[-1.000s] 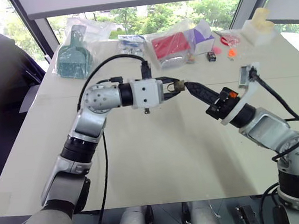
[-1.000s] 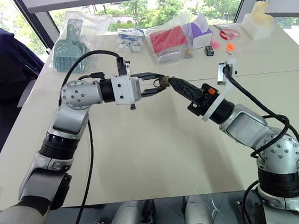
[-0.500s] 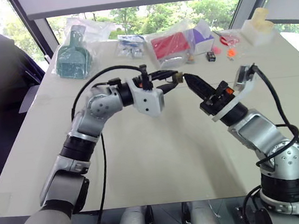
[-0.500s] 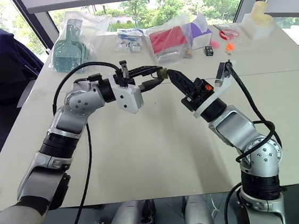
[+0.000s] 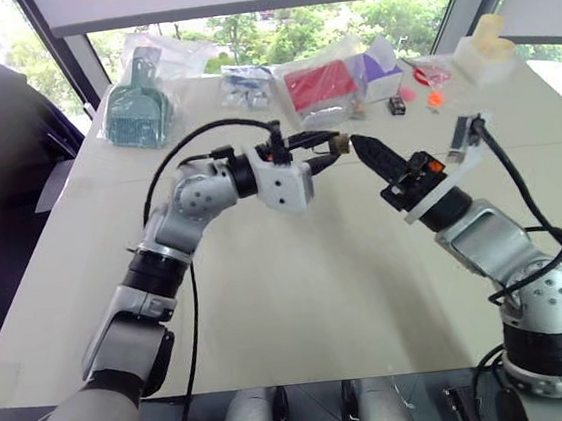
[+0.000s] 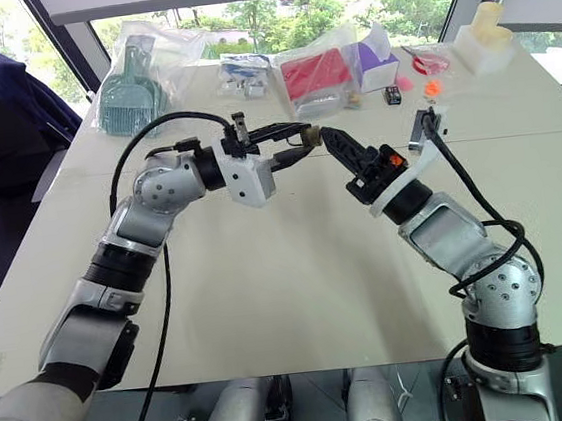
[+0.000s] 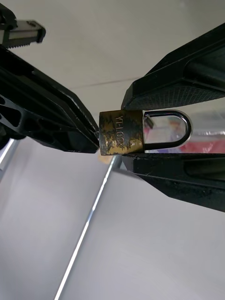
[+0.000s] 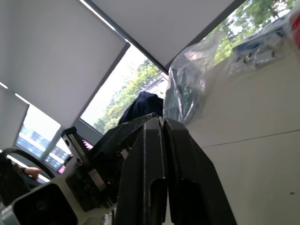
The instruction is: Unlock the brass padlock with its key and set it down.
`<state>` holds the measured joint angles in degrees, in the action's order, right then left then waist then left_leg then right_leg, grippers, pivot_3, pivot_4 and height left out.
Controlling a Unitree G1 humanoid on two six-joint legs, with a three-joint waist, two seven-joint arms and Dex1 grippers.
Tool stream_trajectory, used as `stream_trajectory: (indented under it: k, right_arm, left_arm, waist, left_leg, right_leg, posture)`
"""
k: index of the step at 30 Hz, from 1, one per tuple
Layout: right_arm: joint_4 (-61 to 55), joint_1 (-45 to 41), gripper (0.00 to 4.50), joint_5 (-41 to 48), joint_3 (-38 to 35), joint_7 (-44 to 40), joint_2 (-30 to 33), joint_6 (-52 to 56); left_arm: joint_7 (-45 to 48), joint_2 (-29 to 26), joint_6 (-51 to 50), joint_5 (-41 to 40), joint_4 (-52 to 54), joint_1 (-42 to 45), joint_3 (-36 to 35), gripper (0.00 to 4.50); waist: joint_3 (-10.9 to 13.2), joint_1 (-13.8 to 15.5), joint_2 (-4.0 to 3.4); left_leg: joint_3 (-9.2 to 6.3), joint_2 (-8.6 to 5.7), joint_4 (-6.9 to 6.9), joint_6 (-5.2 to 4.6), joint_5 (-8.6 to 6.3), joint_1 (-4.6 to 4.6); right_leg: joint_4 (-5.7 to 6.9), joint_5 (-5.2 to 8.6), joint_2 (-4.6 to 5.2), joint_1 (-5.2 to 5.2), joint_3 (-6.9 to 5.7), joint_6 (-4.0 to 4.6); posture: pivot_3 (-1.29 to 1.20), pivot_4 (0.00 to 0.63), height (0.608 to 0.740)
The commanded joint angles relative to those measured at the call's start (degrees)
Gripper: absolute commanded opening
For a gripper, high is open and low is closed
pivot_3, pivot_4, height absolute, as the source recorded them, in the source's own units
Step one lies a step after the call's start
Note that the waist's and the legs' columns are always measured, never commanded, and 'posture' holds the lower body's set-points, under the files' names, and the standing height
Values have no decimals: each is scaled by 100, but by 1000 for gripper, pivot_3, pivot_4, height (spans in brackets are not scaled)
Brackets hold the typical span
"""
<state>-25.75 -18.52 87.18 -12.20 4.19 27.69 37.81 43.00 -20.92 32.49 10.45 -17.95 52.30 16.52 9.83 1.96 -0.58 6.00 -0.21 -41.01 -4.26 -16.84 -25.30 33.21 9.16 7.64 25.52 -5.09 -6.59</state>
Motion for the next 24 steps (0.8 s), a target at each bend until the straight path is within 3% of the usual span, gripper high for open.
stream_trajectory:
  k: [1, 4, 20, 23, 24]
  right_arm:
    - [-122, -108, 2255, -101, -225, -724, 698, 370]
    - [-60, -195, 3665, -270, -198, -1004, 1015, 472]
    - [369, -501, 3665, -868, -10, -1514, 718, 649]
    - [441, -518, 2817, -959, 7, -1519, 636, 685]
    - [464, -518, 2317, -987, 10, -1521, 618, 700]
  left_arm:
    - [331, -84, -114, -405, 37, 218, -76, 695]
    - [421, -99, -126, -469, 30, 236, -64, 695]
    - [512, -52, -242, -493, 371, 109, -23, 695]
    - [519, -56, -238, -497, 378, 113, -21, 695]
    - [520, -56, -237, -498, 379, 116, -21, 695]
  waist:
    - [1, -1, -2]
    - [1, 3, 0]
    - [1, 18, 0]
    - [1, 19, 0]
    - [1, 17, 0]
  left_leg:
    - [0, 0, 0, 0, 0, 0]
    - [0, 1, 0, -1, 0, 1]
    - [-1, 0, -2, -1, 0, 0]
    - [-1, 0, -2, -1, 0, 0]
    - [-1, 0, -2, -1, 0, 0]
  right_leg:
    - [0, 0, 0, 0, 0, 0]
    - [0, 0, 1, 0, 0, 0]
    - [-1, -1, 2, -2, 0, 0]
    - [-1, -1, 2, -2, 0, 0]
    - [-1, -1, 2, -2, 0, 0]
  posture:
    - [0, 150, 735]
    - [0, 150, 735]
    - [0, 150, 735]
    - [0, 150, 735]
    - [0, 150, 735]
